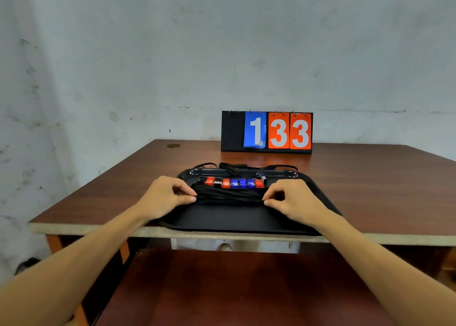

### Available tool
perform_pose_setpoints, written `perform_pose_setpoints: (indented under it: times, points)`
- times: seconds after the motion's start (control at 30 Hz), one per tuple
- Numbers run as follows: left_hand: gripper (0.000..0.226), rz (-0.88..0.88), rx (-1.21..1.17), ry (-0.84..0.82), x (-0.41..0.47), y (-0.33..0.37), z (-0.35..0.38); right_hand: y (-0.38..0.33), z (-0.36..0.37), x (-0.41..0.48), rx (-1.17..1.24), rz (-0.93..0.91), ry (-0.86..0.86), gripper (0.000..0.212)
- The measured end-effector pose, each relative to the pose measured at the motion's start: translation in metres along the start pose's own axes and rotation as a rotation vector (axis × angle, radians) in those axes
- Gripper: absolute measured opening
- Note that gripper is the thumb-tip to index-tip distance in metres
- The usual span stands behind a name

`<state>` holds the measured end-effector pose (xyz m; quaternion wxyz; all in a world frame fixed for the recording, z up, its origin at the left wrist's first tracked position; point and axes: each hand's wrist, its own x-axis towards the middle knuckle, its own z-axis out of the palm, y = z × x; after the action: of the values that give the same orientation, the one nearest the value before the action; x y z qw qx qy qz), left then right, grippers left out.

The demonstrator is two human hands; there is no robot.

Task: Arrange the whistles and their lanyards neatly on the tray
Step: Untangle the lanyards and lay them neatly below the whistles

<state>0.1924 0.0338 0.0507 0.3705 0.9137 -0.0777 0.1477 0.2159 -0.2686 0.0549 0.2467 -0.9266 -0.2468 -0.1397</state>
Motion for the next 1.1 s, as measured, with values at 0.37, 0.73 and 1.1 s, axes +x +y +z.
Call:
perform_pose_setpoints:
  times: [0.37,0.73,1.1]
  points:
    - [0.014,-0.042,-0.082,0.056,-0.004,0.002,-0.001,-0.005,-0.001,0.003,-0.251,0.039,0.001,0.011]
    - [0.026,-0.167,-0.752,0.209,-0.005,-0.003,-0.014,-0.021,-0.005,0.004,-0.221,0.042,0.325,0.014]
    - [0.022,-0.330,-0.689,0.308,0.034,-0.018,-0.022,-0.053,0.018,0.096,-0.138,0.221,0.106,0.012]
